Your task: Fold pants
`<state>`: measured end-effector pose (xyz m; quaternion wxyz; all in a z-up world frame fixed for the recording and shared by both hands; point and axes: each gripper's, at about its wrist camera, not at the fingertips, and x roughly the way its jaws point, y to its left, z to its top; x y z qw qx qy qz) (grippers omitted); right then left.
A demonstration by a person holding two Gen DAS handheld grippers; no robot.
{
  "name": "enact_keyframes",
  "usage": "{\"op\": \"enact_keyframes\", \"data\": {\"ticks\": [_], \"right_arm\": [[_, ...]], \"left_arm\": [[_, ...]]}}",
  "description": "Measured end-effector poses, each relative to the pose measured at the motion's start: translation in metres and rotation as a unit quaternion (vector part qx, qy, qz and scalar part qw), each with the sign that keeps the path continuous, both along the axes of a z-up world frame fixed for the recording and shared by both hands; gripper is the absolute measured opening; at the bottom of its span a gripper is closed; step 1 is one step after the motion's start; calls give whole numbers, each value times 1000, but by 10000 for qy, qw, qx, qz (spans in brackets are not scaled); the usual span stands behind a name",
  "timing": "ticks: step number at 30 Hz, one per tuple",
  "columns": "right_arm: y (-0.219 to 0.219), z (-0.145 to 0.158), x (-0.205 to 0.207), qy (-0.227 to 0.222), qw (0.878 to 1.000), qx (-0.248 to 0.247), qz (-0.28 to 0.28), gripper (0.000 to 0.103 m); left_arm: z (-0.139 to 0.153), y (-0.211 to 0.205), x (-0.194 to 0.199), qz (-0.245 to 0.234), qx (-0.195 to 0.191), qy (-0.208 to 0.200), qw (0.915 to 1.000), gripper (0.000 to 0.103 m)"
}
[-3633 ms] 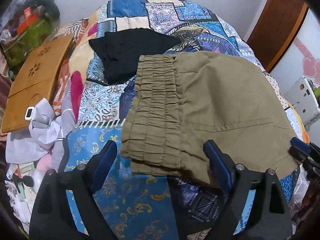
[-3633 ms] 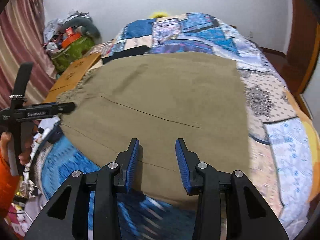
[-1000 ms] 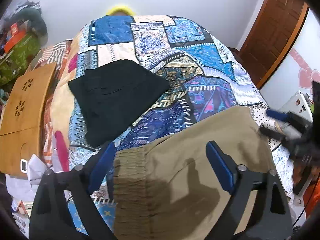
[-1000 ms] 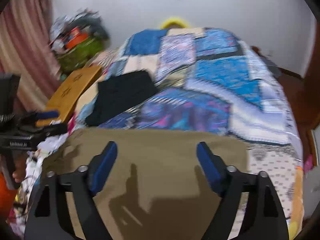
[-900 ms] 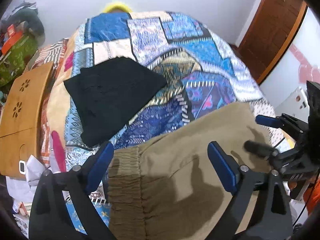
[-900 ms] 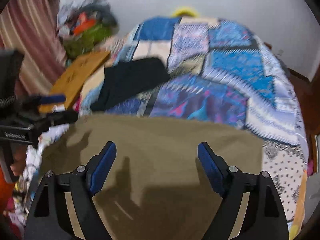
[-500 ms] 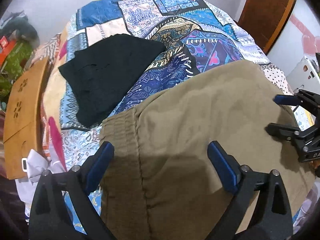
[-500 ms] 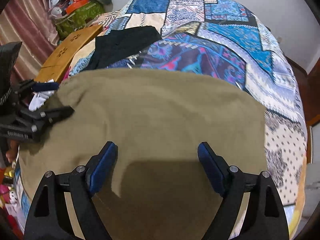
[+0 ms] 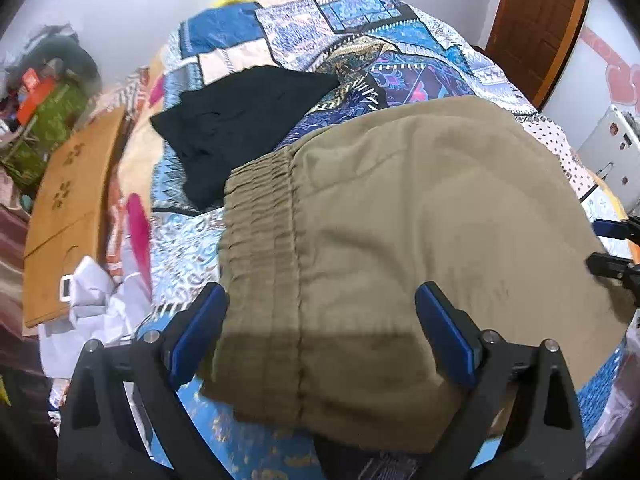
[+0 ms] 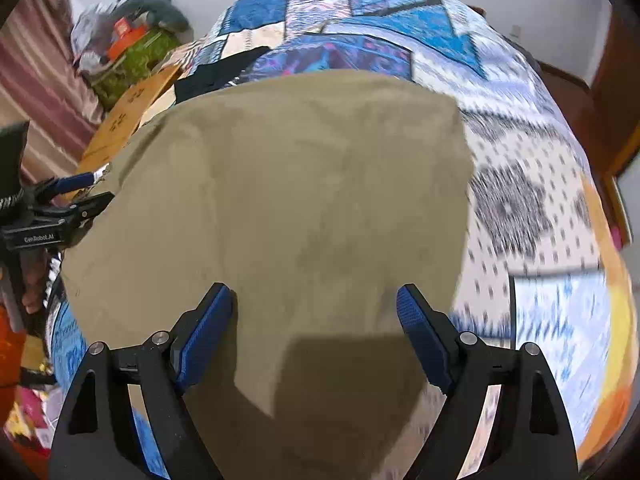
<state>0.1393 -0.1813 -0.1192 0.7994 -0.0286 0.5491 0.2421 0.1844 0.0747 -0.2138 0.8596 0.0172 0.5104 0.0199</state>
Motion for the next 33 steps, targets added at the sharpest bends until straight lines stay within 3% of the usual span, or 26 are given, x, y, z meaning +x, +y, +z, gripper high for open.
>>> {"op": "enact_keyframes", "data": {"ticks": [7,12,16,20,25,28,33], "right_arm": [[-20,4,-18,71,9992,212,-317,84],[-4,26,-21,-420,9990,34,-146,84],[25,50,-22,-872,9956,333,78,84],[54,54,-24,-1060,9917,668,295,84],[84,25,-19,-777,9941,575,494,83],[92,5,-19,-497,9965,373,566,83],[94,1,-29,-727,9944,102,757,83]], "left_arm": [[5,4,-29,94,187,-148,9997,97],[23,18,-46,218,143,-225,9994,97],[39,46,-60,729,-521,-330,9954,97],[38,69,-71,1131,-1431,-219,9830,97],[25,68,-79,1108,-2031,49,9728,97],[15,61,-82,955,-2607,251,9603,97],[2,46,-79,687,-3293,485,9405,96]]}}
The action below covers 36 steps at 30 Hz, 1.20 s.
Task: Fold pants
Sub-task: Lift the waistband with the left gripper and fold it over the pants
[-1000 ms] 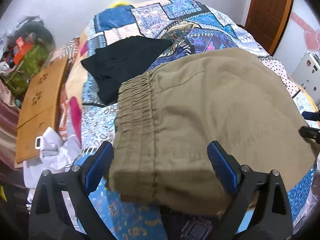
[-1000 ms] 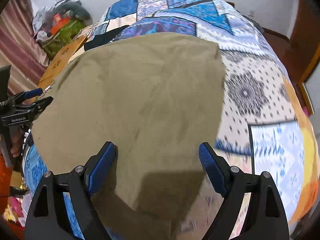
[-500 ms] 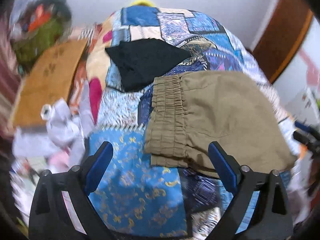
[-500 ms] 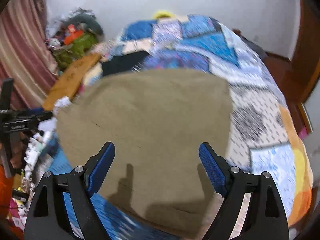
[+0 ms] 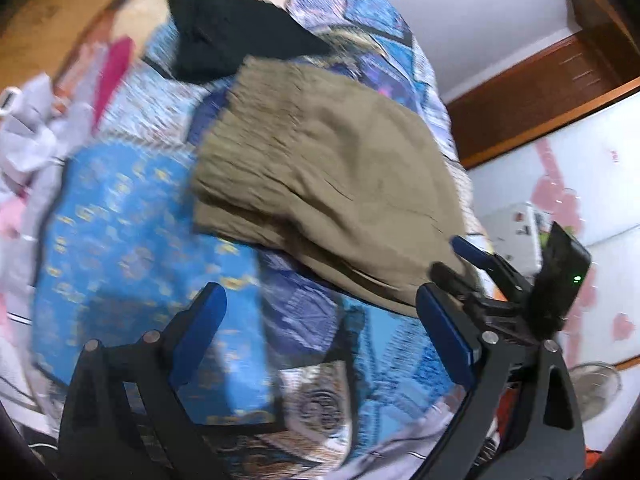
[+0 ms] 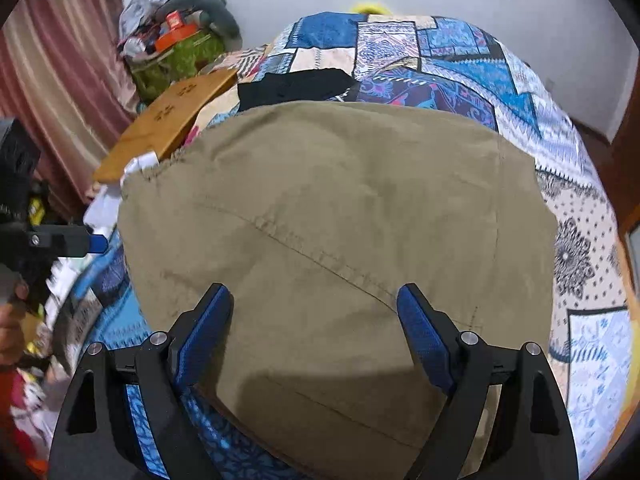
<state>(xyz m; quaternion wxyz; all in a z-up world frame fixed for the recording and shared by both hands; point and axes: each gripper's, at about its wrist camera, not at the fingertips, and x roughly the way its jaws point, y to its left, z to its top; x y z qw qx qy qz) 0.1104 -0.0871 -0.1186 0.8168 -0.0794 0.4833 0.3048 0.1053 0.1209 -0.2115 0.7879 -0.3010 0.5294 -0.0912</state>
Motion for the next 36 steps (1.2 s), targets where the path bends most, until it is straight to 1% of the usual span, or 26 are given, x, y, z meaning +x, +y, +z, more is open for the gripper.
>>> {"op": "enact_keyframes", "data": {"ticks": [3,7,9,10,11,12,13,14,15,17,18,21,23,24,25,27,30,33,34,35,36], "right_arm": [[-1,0,0,30,10000,31,5,84],[-1,-2,-1,32,10000,80,15,85],[0,-3,-2,28,10000,94,5,85],[1,-3,-3,22,10000,90,7,85],[0,-3,-3,21,9999,99,6,85],[0,-3,-3,29,9999,112,8,85],[-1,-3,-3,35,9999,123,18,85],[-1,-3,-3,39,9999,129,25,85],[-1,-3,-3,41,9999,130,37,85],[-2,-1,-3,64,9999,135,41,85],[-3,0,-3,103,9998,160,30,85],[-12,4,-4,209,9993,307,-49,82],[-20,8,-5,294,9984,458,-140,81],[-26,11,-6,313,9978,545,-213,81],[-29,12,-8,311,9974,592,-264,81],[-40,16,-11,279,9967,647,-414,81],[-50,17,-13,261,9963,602,-552,81],[-49,10,-14,254,9975,389,-533,81],[-47,5,-14,298,9977,337,-507,81],[-47,2,-15,279,9978,327,-505,81],[-49,3,-17,223,9979,335,-504,82]], "left_arm": [[-4,-6,7,4,-73,3,10000,96],[-12,-3,29,14,-389,-26,9992,96],[-16,-2,43,54,-404,-18,9992,95],[-17,-2,50,99,-344,-7,9994,92],[-17,-1,54,136,-245,-4,9996,89],[-16,-1,59,180,-74,7,9998,80],[-15,-4,64,256,264,18,9993,67],[-14,-5,67,324,566,31,9979,59],[-13,-7,69,378,823,24,9959,48],[-9,-10,67,467,1060,-117,9932,42],[-7,-10,65,505,1159,-167,9918,38],[5,-14,54,578,1482,-379,9865,35],[16,-10,44,664,1829,-542,9794,33],[24,-11,37,733,2123,-656,9722,32],[30,-10,33,788,2337,-737,9663,31],[43,-8,21,946,2877,-957,9482,30],[64,-3,2,1236,3704,-1234,9123,29],[80,-3,-4,1282,4179,-1443,8878,28],[85,-7,-5,1224,4303,-1530,8812,28],[89,-11,-5,1140,4350,-1625,8783,28],[94,-16,-6,1051,4341,-1714,8781,28]]}}
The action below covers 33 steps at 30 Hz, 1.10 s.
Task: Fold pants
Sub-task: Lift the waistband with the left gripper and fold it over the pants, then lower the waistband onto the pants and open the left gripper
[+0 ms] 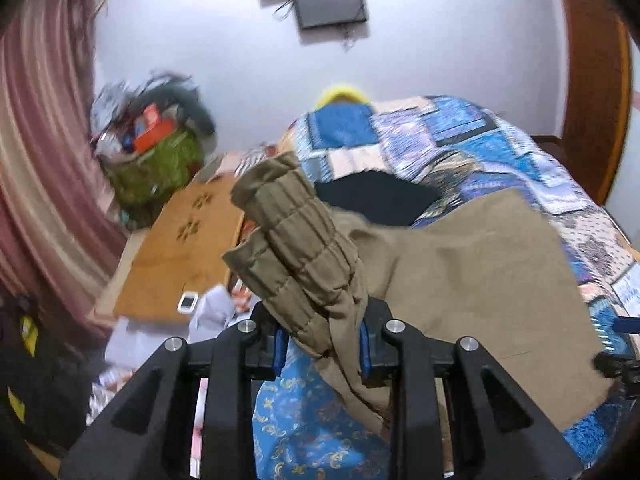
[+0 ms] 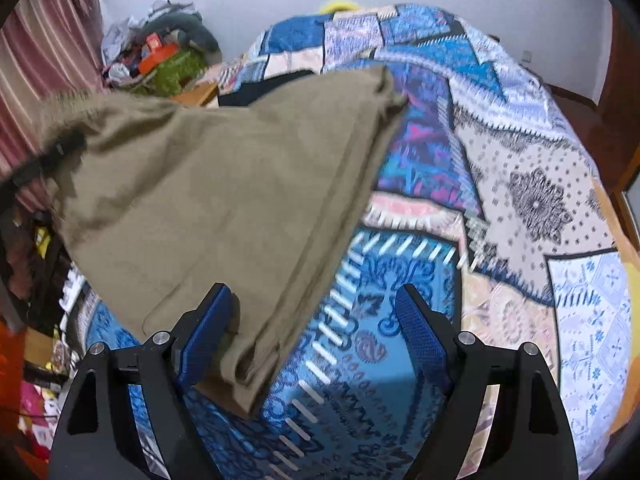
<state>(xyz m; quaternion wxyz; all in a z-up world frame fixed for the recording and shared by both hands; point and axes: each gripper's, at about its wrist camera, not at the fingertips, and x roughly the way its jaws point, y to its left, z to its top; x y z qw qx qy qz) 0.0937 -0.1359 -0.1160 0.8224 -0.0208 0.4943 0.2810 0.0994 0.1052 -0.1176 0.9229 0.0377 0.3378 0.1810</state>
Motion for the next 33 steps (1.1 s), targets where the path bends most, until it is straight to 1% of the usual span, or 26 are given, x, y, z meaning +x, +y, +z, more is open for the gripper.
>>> {"op": "enact_keyframes", "data": {"ticks": [3,5,7,9,13,16,17,20,21,23,24,25,27,28,30,32,33], "right_arm": [[-1,1,0,-15,10000,23,-39,82],[-2,1,1,12,9999,70,-71,82],[-2,1,-1,-6,10000,52,-62,82],[-2,1,-2,-5,10000,54,-65,82],[-6,1,1,31,9998,141,-123,81],[-9,1,2,60,9995,233,-226,81],[-11,1,3,82,9992,286,-265,81],[-16,2,4,130,9984,416,-361,81],[-16,2,4,135,9983,429,-374,81],[-18,3,4,135,9981,442,-406,81],[-19,3,5,136,9980,448,-423,81],[-20,3,5,141,9979,454,-435,81],[-22,3,6,155,9977,470,-462,81],[-23,3,6,160,9976,476,-474,82],[-25,3,7,170,9977,442,-478,82],[-27,3,7,159,9977,445,-481,82],[-27,4,6,146,9978,432,-486,82]], "left_arm": [[12,-21,1,-419,34,-125,9990,28],[19,-38,3,-743,-9,-176,9971,27],[25,-52,7,-1073,-196,-177,9939,27],[29,-67,11,-1424,-476,-117,9886,27],[23,-87,27,-2018,-1077,244,9732,26],[12,-96,38,-2295,-1449,620,9605,26],[7,-99,41,-2367,-1531,763,9564,26],[-5,-110,43,-2496,-1595,1019,9497,27],[-5,-114,42,-2531,-1582,1077,9483,29],[-6,-117,40,-2650,-1585,1184,9437,41],[-8,-120,40,-2707,-1626,1190,9413,53],[-6,-120,37,-2744,-1629,1131,9409,65],[-1,-119,30,-2718,-1466,855,9473,75],[4,-118,27,-2678,-1349,700,9514,79],[12,-111,28,-2569,-1220,513,9574,80],[17,-98,38,-2413,-1176,476,9621,80],[18,-89,46,-2272,-1152,475,9658,80]]}}
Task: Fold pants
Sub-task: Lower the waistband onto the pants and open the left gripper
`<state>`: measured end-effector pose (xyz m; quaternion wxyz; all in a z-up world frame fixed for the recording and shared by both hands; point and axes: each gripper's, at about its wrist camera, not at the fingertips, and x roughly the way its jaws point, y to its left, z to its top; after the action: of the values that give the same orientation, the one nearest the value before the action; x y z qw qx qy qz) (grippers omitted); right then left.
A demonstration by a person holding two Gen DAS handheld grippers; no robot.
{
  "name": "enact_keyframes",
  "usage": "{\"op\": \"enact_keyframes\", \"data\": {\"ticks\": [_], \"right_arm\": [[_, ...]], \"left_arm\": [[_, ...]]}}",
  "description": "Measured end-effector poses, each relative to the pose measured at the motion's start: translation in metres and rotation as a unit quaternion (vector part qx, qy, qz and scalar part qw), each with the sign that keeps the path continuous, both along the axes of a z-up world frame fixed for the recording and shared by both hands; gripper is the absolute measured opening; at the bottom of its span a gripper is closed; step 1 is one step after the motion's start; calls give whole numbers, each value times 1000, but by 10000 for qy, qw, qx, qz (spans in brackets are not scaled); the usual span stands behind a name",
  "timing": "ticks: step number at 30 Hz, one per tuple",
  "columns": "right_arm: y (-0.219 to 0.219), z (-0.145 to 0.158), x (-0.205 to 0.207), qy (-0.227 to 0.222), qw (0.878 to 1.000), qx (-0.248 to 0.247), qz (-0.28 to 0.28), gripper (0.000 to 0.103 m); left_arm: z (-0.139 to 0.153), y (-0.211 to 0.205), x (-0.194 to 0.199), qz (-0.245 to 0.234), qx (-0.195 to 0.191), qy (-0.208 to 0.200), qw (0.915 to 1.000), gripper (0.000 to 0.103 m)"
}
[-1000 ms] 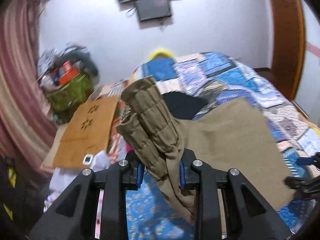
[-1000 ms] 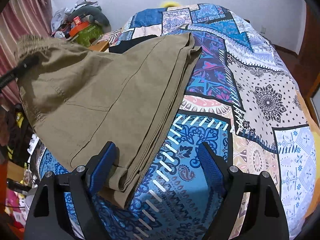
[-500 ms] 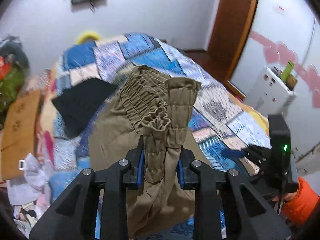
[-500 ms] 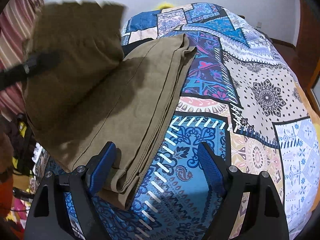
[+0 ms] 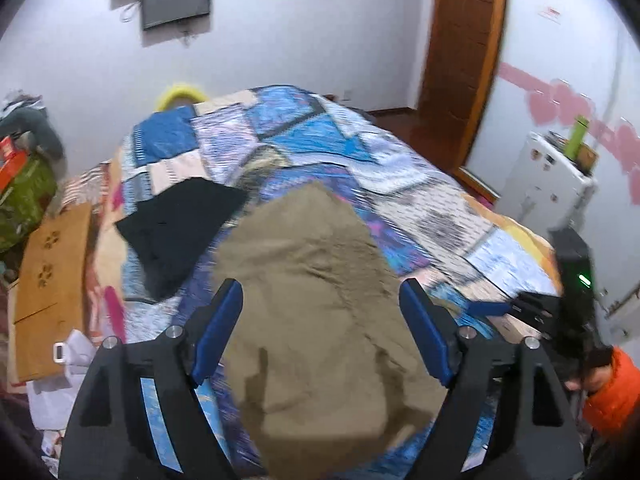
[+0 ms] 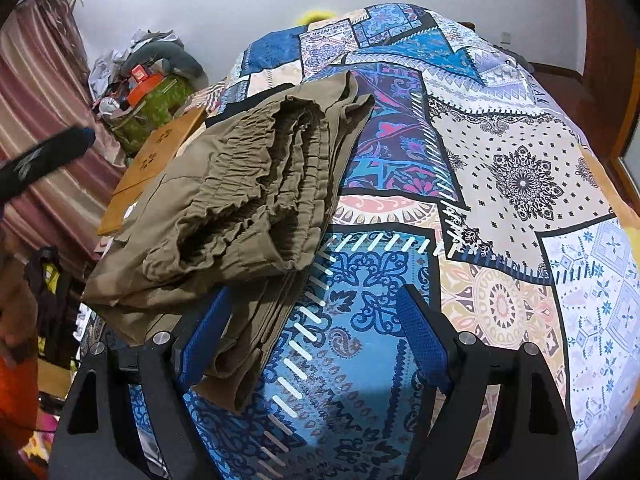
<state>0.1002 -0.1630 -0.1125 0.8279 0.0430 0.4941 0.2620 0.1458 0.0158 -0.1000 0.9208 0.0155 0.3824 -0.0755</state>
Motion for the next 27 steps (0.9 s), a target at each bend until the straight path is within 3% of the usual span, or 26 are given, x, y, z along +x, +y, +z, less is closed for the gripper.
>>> {"op": "enact_keyframes", "data": {"ticks": [4,9,14,17,19,22,27], "right_arm": [[-3,3,0,-16,10000,39,-35,82],[-5,7,-2,-84,10000,-11,-50,82],[-8,6,2,-79,9998,-92,-139,82],[-11,4,5,-46,9997,-128,-202,82],[-13,3,7,-55,9995,-205,-229,82],[-20,6,10,-103,9990,-296,-303,82],[-33,17,13,-228,9984,-250,-462,82]], "left_arm": [[-5,37,42,408,117,140,9990,80],[-32,72,102,774,226,607,9949,80],[-74,80,150,806,291,1161,9895,80],[-109,79,170,852,462,1666,9813,81],[-130,77,173,793,612,1915,9764,83],[-135,77,156,838,916,1618,9790,90],[-137,85,119,920,1292,1634,9737,90]]}}
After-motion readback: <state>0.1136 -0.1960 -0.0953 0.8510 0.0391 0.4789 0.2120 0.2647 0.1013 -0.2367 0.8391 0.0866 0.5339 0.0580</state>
